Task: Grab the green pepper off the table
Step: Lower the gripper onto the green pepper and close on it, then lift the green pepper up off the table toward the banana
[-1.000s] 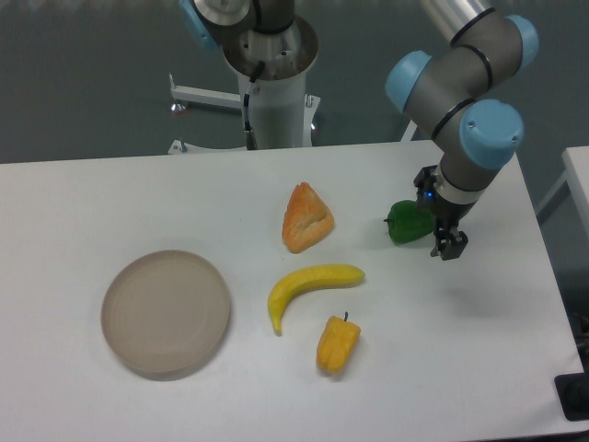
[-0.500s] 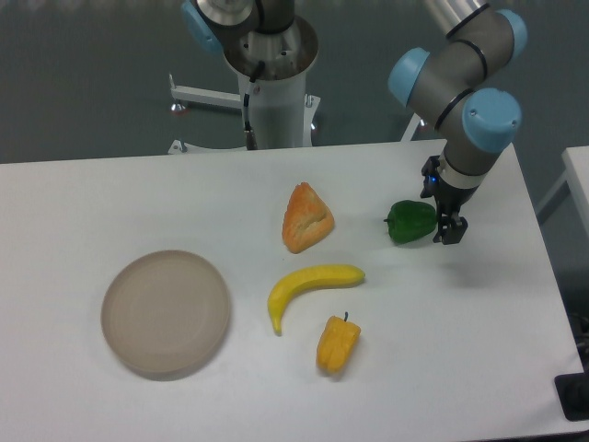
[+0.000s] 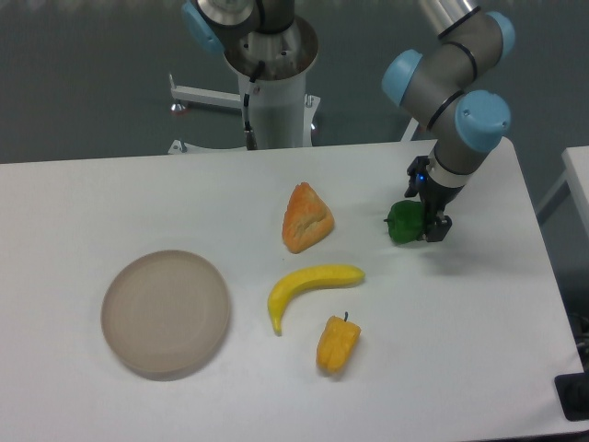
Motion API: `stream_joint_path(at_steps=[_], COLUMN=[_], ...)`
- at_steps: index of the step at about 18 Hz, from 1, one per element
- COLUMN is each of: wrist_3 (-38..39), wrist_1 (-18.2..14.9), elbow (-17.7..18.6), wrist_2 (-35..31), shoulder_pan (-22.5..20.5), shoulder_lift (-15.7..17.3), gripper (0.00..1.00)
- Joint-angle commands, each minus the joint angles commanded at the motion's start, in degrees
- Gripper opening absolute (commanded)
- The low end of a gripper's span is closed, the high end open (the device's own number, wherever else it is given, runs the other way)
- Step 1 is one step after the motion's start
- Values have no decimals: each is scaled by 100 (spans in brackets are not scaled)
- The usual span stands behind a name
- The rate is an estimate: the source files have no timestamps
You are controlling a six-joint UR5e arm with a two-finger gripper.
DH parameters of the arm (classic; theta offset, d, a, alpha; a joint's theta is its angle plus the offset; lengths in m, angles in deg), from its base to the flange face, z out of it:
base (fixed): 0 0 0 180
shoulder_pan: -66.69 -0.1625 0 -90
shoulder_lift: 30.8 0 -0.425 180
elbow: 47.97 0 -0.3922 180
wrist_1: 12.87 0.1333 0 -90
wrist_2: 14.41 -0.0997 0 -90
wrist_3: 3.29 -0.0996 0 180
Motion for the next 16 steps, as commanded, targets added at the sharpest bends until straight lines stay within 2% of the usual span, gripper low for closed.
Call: stream_joint_path(at_steps=[2,3,4,5,9,11,12,16], wrist_3=[-44,-44,-35,17,158,411,770,1326], wrist_1=[9,0,-9,-17,-44,-123,-236,-991], elbow=[-17,-35,-70,-114,-280,-526,-684,-1378], wrist_2=[9,9,9,9,-114,-202,-159,-141], shoulder_pan=[0,0,0,0,44,79,105,290], shoulder_lift=[-18,-18,-18,0,61,79,114,70], gripper=[97,83,59,44,42,34,30,30])
